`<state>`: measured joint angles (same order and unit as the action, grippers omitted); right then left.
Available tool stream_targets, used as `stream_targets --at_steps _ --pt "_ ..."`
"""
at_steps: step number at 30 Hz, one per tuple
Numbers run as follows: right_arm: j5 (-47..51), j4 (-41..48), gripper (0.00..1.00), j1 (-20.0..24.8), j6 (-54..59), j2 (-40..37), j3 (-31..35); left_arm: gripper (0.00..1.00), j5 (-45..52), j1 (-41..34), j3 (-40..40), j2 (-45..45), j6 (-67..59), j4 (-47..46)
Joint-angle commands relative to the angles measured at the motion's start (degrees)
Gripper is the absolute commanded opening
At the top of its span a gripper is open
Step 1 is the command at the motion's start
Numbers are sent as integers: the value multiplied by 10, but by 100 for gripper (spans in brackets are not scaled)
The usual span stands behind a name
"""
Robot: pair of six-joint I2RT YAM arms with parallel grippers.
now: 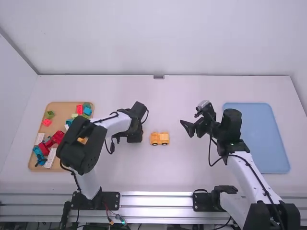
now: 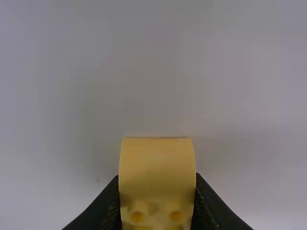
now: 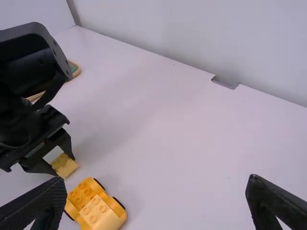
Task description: Assemble lego blocks to make yellow taxi
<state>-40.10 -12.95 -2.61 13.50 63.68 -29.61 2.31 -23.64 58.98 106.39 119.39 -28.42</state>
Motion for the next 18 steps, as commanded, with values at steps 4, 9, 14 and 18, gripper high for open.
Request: stream_targets --at_steps 4,9,14,18 --pt "-6 -1 98 0 -2 -3 4 3 -6 2 -4 5 15 -14" --pt "-6 -1 98 0 -2 -3 4 59 -18 2 -4 5 4 -11" --pt "-6 -1 98 0 -2 -3 4 99 -17 5 -4 5 1 -11" --pt "-6 -1 98 0 -2 -2 4 99 -19 2 -4 4 -9 -9"
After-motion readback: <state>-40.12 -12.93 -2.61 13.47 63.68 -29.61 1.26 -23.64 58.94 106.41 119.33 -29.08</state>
